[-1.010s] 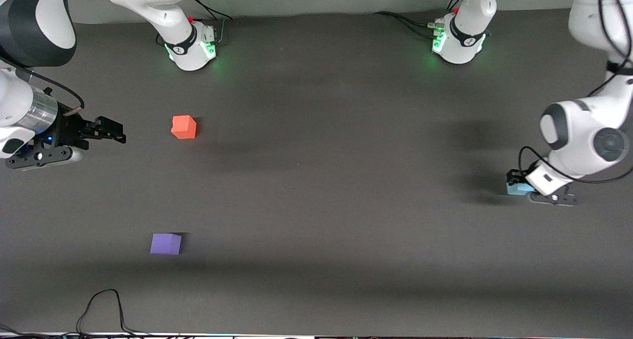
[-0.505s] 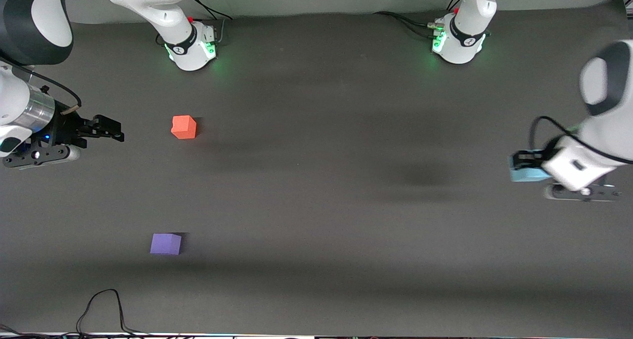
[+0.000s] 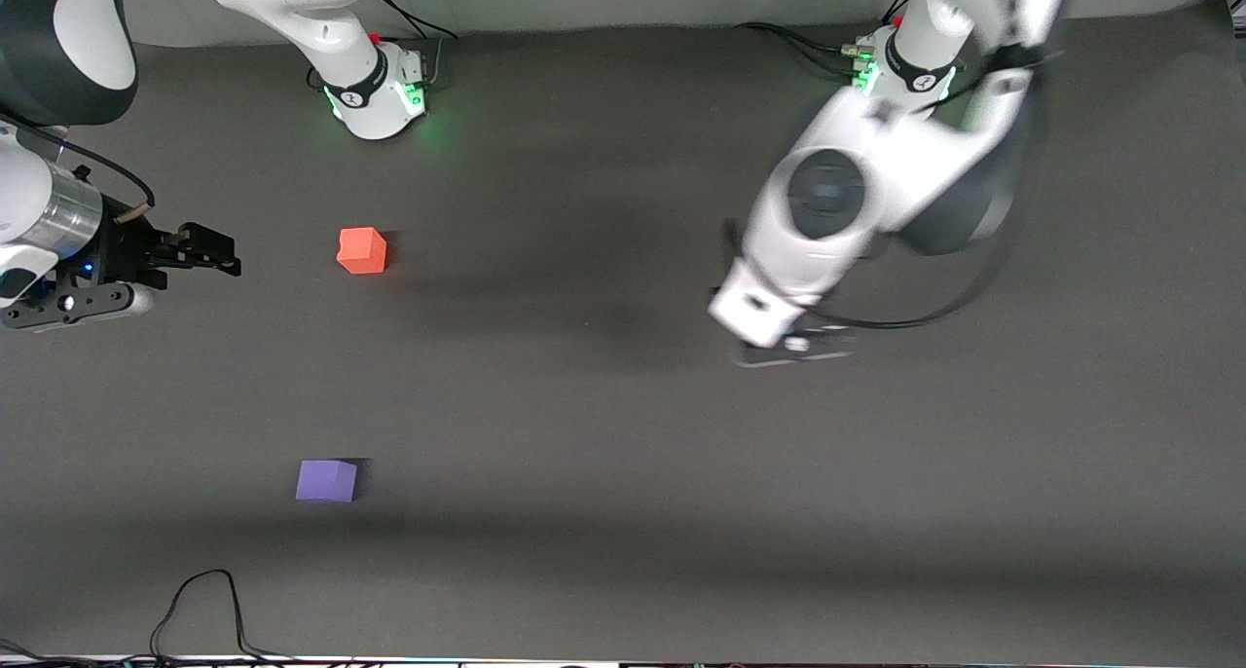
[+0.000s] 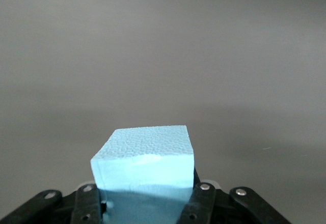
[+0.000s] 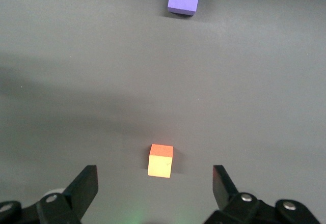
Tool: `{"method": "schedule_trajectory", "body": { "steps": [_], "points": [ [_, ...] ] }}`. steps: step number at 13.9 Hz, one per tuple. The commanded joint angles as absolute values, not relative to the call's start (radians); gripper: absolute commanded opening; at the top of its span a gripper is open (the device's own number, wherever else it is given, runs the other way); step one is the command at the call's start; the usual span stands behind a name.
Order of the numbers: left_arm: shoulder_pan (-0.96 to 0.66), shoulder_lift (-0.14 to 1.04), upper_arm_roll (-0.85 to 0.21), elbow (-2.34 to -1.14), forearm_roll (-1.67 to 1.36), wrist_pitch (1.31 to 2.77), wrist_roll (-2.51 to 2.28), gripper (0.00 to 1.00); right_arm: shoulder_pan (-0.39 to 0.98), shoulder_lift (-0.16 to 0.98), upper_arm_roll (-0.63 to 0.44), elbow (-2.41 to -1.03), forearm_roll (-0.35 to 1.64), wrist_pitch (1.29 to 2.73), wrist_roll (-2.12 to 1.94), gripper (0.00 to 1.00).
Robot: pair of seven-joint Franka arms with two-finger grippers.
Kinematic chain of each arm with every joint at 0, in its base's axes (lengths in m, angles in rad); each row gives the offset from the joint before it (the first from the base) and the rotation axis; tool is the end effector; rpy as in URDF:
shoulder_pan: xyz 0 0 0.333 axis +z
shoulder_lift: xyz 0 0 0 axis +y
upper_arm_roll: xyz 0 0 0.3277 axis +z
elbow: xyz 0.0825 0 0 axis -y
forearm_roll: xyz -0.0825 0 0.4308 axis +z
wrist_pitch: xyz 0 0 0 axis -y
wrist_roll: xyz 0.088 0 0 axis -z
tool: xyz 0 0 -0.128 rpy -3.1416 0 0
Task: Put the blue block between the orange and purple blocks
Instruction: 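Carry the light-blue block with the left gripper toward the table middle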
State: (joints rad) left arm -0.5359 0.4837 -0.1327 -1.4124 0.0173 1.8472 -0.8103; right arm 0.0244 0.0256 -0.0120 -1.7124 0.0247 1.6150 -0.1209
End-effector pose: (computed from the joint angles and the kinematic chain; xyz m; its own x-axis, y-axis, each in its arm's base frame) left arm 0.5920 -0.4464 0.3956 0.9867 0.1495 -0.0637 0.1497 -0.9887 -0.0014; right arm 0.6009 0.0106 0.5303 0.9841 0.1317 -0.1189 0.1279 -0.9910 -0.0387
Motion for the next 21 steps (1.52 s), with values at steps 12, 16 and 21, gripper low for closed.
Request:
{"method": "schedule_trajectory", "body": {
  "steps": [12,16,21],
  "points": [
    [-0.836,0.907,-0.109,-1.302,0.175,2.243,-1.075,0.49,0.034,0.023,-0.015,-1.701,0.020,1.588,-0.146,1.00],
    [-0.822,0.882,-0.109,-1.266,0.164,2.189,-1.071,1.00,0.034,0.023,-0.015,-1.698,0.026,1.589,-0.147,1.00],
    [-0.617,0.737,-0.185,-1.172,0.053,1.913,-0.944,1.00,0.035,0.015,-0.012,-1.701,0.040,1.588,-0.146,1.00]
  ]
}}
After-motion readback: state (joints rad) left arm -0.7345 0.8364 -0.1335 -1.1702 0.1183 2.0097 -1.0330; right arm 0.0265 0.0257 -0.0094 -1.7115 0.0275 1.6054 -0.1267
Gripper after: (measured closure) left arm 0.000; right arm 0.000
